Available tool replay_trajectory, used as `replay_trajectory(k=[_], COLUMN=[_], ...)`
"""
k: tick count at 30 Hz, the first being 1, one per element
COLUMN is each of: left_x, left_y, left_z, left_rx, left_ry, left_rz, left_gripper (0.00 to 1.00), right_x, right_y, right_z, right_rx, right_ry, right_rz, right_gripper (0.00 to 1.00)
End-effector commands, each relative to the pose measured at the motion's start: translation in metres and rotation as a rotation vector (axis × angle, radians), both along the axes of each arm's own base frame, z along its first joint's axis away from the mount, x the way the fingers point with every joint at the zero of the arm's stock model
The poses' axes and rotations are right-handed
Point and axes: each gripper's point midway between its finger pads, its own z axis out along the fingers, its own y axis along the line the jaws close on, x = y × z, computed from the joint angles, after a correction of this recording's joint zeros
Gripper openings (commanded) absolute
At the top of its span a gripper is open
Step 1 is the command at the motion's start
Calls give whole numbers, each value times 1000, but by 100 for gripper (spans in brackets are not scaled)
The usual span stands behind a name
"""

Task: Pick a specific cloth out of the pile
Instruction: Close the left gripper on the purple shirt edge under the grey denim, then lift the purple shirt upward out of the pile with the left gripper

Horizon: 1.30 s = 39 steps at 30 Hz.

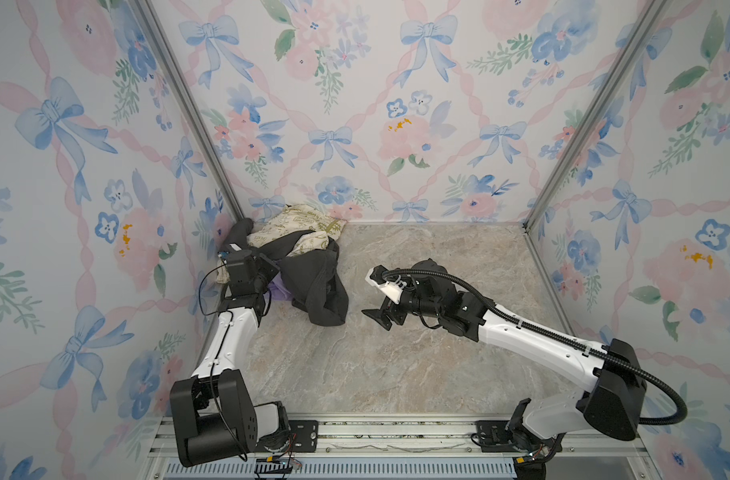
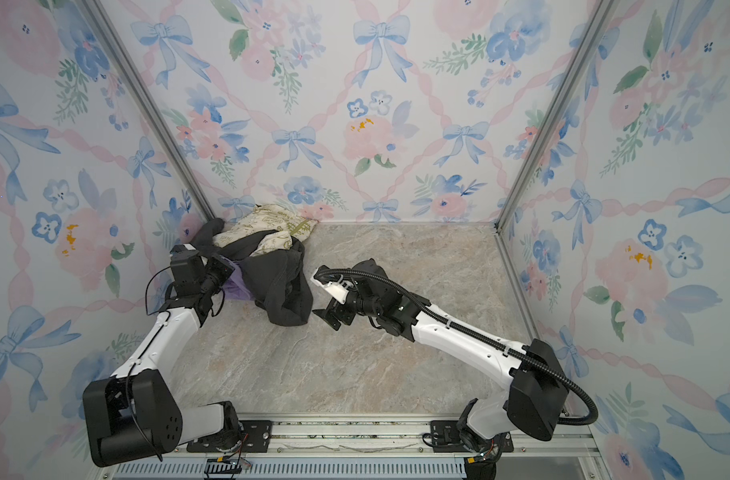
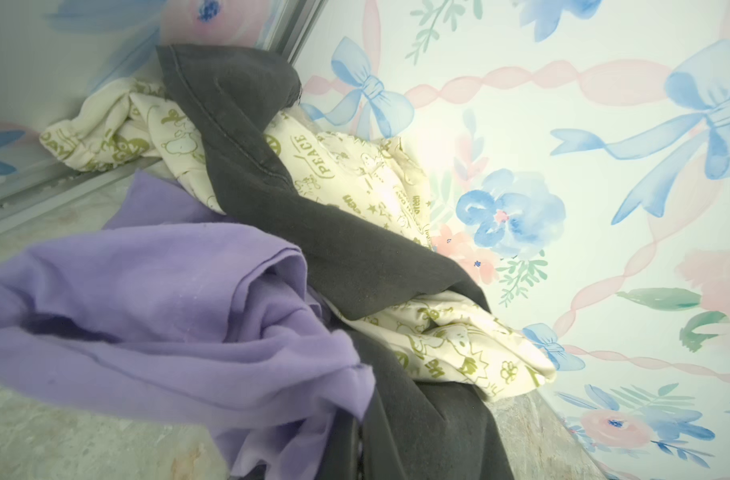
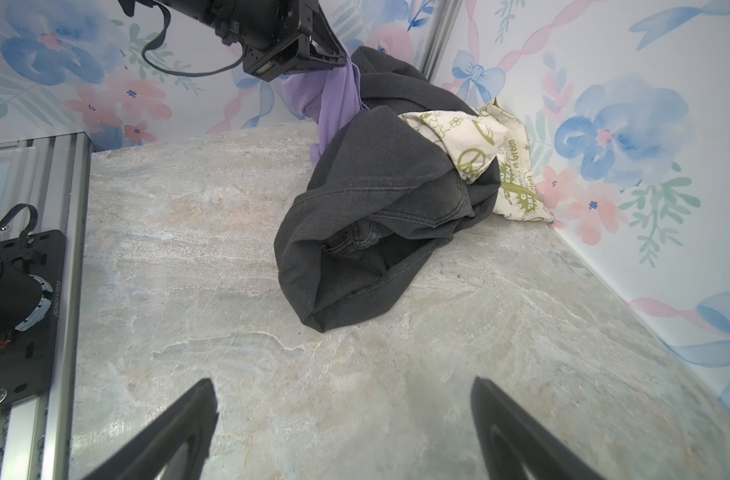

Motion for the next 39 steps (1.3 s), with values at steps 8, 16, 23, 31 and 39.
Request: replay_trajectory(k=[8, 16, 23, 31, 39], left_x=[16, 20, 14, 5, 6], left_y=[0, -10, -27, -66, -159], left_z=[132, 203, 265, 329, 341], left_rx=[142, 190, 240, 329, 424], left_ry=[-288, -425, -553, -692, -770], left_rz=[-50, -104, -178, -303, -556], left_gripper=[0, 0, 0, 0, 0], right_x=[10, 18, 22, 31, 41], right_y=[19, 27, 34, 29, 15], right_z=[6, 9, 11, 21, 33], right_rx=[4, 20, 24, 28, 30], right_ry=[-13, -17, -20, -69, -117], right_rz=[5, -6, 0, -49, -133], right_gripper=[97, 97, 97, 97, 97])
